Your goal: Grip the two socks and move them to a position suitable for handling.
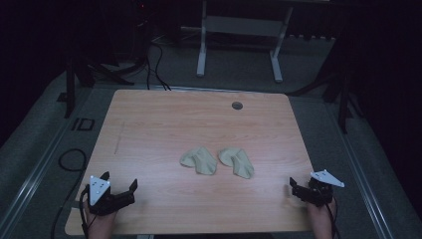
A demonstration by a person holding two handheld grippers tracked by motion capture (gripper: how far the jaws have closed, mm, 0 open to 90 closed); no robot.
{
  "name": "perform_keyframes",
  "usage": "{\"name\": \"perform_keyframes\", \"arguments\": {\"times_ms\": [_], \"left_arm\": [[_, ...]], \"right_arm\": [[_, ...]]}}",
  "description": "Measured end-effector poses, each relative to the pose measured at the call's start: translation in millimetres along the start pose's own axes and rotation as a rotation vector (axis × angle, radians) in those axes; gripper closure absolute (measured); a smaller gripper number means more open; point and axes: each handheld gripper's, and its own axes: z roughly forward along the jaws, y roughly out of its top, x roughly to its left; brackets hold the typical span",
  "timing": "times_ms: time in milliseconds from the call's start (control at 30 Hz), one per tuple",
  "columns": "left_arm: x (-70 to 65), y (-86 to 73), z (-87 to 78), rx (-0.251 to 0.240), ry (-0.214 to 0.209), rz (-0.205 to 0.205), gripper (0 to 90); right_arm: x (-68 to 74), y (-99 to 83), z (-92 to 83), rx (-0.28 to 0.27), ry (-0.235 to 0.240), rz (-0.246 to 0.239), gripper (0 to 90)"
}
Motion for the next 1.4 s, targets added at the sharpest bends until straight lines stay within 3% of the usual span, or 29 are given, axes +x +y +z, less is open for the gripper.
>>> {"name": "perform_keyframes", "arguments": {"times_ms": [167, 267, 367, 467, 533, 600, 633, 733, 800, 900, 967, 1233, 1367, 1400], "left_arm": [[-4.5, 1.9, -2.4, -0.024, -0.016, -0.013, 0.7], [-7.2, 2.9, -2.9, -0.029, 0.001, 0.011, 0.7], [-9.2, 3.0, -3.0, -0.047, -0.024, -0.026, 0.7], [-12.4, 4.3, 0.6, 0.002, -0.043, -0.031, 4.9], [-14.3, 4.8, 3.9, 0.016, -0.061, -0.042, 4.7], [-15.9, 6.3, 6.7, 0.049, -0.107, -0.078, 4.5], [-17.9, 6.5, 7.5, 0.061, -0.106, -0.078, 4.1], [-25.1, 7.9, 8.4, 0.099, -0.12, -0.036, 2.2], [-29.0, 8.2, 9.8, 0.106, -0.159, -0.027, 2.2], [-31.1, 8.1, 10.8, 0.111, -0.168, -0.019, 2.2], [-37.9, 7.2, 15.6, 0.135, -0.185, 0.007, 2.2], [-42.1, 8.9, 14.0, 0.145, -0.169, 0.046, 2.2], [-40.8, 8.5, 14.5, 0.156, -0.17, 0.039, 2.2], [-40.7, 8.3, 14.8, 0.161, -0.168, 0.038, 2.2]], "right_arm": [[-2.9, 2.0, -2.1, -0.001, 0.015, 0.017, 14.3], [-5.2, 2.6, -1.8, 0.022, 0.008, 0.015, 14.3], [-9.6, 3.6, -4.9, 0.019, -0.006, 0.042, 14.3], [-12.3, 4.4, -6.2, 0.023, 0.012, 0.077, 14.3], [-11.1, 5.6, -5.8, 0.028, 0.031, 0.082, 14.3], [-7.7, 7.7, -4.4, 0.038, 0.067, 0.077, 14.4], [-5.1, 9.1, -3.6, 0.046, 0.082, 0.071, 14.4], [2.7, 12.4, -1.5, 0.051, 0.125, 0.048, 14.3], [7.3, 14.5, 0.7, 0.058, 0.135, 0.033, 14.2], [10.9, 16.5, 3.3, 0.072, 0.156, 0.033, 14.2], [19.1, 19.2, 8.0, 0.102, 0.184, 0.017, 14.2], [39.5, 27.0, 15.3, 0.108, 0.261, -0.027, 13.7], [49.6, 32.4, 18.3, 0.111, 0.255, -0.048, 13.5], [53.2, 35.2, 19.8, 0.11, 0.277, -0.049, 13.5]]}}
